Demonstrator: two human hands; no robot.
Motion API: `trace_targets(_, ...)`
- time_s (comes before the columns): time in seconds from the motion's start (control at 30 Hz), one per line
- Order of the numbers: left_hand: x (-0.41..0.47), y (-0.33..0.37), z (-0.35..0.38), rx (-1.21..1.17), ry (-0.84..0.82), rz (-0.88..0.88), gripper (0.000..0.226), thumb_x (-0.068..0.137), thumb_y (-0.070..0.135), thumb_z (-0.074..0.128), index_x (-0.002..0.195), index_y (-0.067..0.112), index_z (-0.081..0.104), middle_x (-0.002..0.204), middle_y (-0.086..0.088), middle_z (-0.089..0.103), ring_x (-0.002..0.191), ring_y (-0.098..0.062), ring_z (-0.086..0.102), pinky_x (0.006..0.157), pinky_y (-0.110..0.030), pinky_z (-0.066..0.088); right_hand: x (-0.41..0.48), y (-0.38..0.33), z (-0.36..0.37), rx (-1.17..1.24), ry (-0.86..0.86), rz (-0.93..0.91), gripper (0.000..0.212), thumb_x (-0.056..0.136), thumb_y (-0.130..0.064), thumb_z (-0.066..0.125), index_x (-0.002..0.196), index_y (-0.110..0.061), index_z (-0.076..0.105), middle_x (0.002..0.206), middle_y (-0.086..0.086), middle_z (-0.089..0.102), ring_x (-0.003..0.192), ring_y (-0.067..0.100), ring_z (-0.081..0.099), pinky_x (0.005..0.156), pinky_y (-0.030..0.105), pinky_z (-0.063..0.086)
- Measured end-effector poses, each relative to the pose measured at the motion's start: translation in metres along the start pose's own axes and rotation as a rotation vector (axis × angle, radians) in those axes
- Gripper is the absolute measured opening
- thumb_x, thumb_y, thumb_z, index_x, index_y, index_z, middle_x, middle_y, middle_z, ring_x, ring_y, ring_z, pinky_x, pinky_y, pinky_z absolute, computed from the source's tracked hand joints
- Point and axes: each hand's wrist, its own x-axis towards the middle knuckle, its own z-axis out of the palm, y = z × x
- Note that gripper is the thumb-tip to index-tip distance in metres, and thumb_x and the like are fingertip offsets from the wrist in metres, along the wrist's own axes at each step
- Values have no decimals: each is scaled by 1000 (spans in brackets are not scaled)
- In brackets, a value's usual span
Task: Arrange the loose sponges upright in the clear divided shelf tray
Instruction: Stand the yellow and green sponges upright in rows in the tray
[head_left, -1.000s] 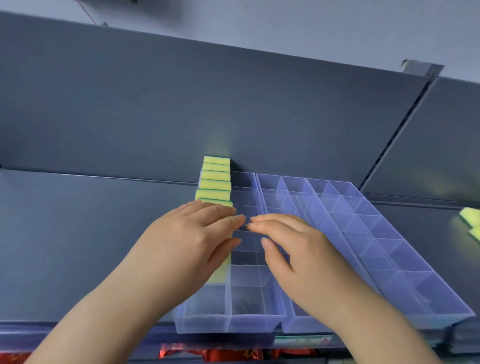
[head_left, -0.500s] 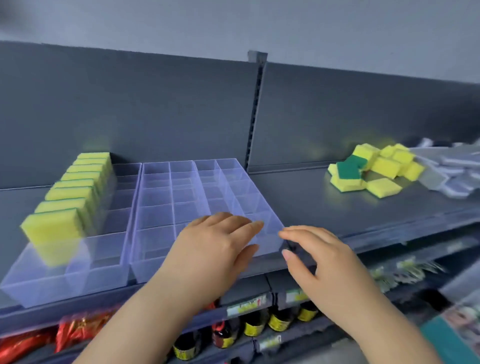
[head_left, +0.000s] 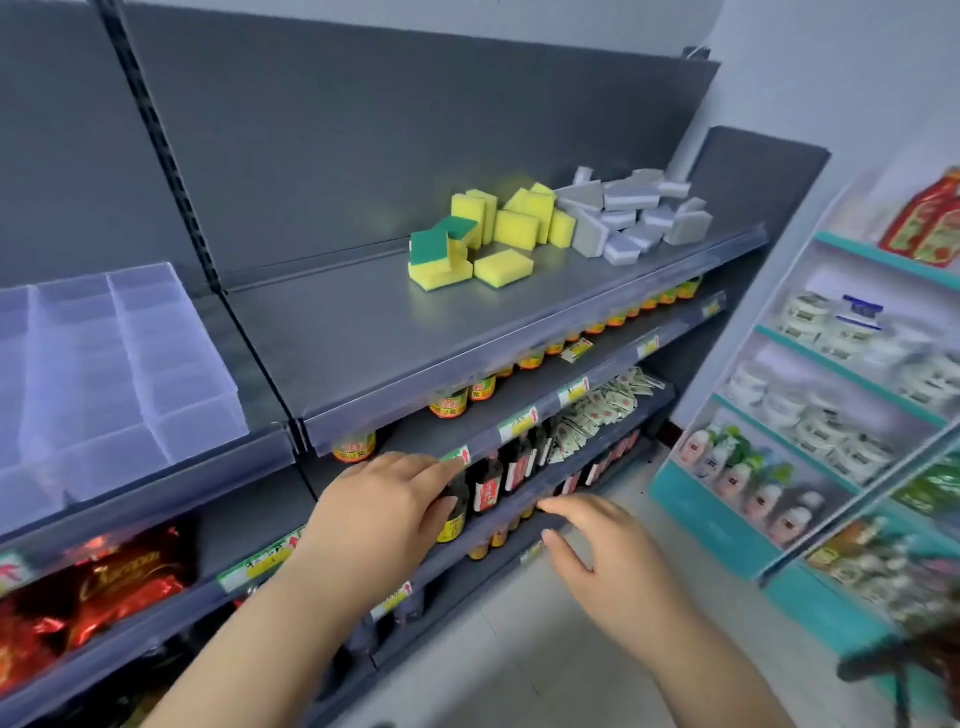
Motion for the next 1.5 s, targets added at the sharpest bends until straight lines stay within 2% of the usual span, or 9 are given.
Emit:
trace_targets(0.13, 24, 14, 12, 10, 10, 12, 40, 83, 36, 39, 105, 24, 70, 90, 10, 69, 79, -15, 67, 61, -25, 52, 0, 25, -8, 31, -8, 47, 31, 90, -30, 51, 121, -32, 53, 116, -15, 55, 111, 5, 48, 92, 24, 41)
trace_targets(0.37, 88, 9, 38, -34, 40, -11, 39, 84, 35, 41, 106, 22, 70, 98, 7, 70, 87, -18, 67, 65, -30, 53, 49, 61, -28, 71, -58, 76, 32, 92, -33, 47, 124, -37, 49, 121, -21, 48, 115, -3, 42, 92, 14, 33)
trace_targets(0.53, 168, -6, 61, -53, 82, -19, 39, 86, 34, 40, 109, 22, 69, 98, 7, 70, 87, -18, 67, 68, -30, 53, 123, 77, -57, 13, -3, -1, 32, 92, -35, 48, 123, -40, 49, 122, -23, 49, 110, -5, 44, 88, 13, 36)
trace_targets(0.77, 269, -41, 88, -55, 135, -49, 41, 87, 35, 39, 110, 19, 69, 100, 3, 69, 87, -23, 65, 70, -32, 53, 223, 106, -96, -49, 51, -47, 34, 92, -34, 48, 125, -40, 48, 123, -27, 46, 112, -10, 41, 94, 13, 35)
trace_targets(1.07, 321, -75, 105, 2, 108, -58, 38, 88, 33, 41, 111, 20, 67, 107, 4, 67, 98, -21, 62, 74, -32, 52, 316, 120, -78, 37, -18, -174, 32, 92, -33, 48, 124, -37, 50, 120, -26, 47, 114, -8, 41, 94, 12, 35)
trace_targets(1.2, 329, -102, 104, 132, 206, -213, 31, 79, 20, 60, 108, 16, 69, 107, -2, 67, 98, -26, 62, 73, -38, 54, 375, 108, -72, 56, -60, -309, 32, 93, -30, 49, 124, -32, 52, 123, -21, 49, 117, -4, 40, 96, 12, 33)
trace_targets(1.3, 334, -111, 106, 211, 199, -364, 47, 61, 9, 82, 106, 13, 70, 107, -8, 67, 95, -31, 62, 67, -41, 55, 418, 93, -66, 32, -125, -430, 33, 93, -28, 48, 125, -29, 52, 126, -13, 50, 117, 3, 42, 97, 20, 37)
trace_targets(1.37, 336, -115, 108, 260, 145, -436, 57, 53, 10, 86, 108, 12, 69, 108, -11, 67, 95, -34, 63, 67, -42, 55, 444, 84, -60, 24, -150, -509, 33, 92, -25, 48, 125, -25, 53, 127, -8, 51, 118, 7, 43, 99, 22, 37)
trace_targets(1.5, 343, -118, 112, 348, 45, -627, 74, 47, 22, 91, 116, 14, 65, 110, -11, 66, 95, -37, 63, 66, -46, 55, 487, 81, -49, 1, -220, -655, 37, 92, -26, 50, 129, -21, 51, 136, -7, 45, 128, 6, 35, 106, 18, 26)
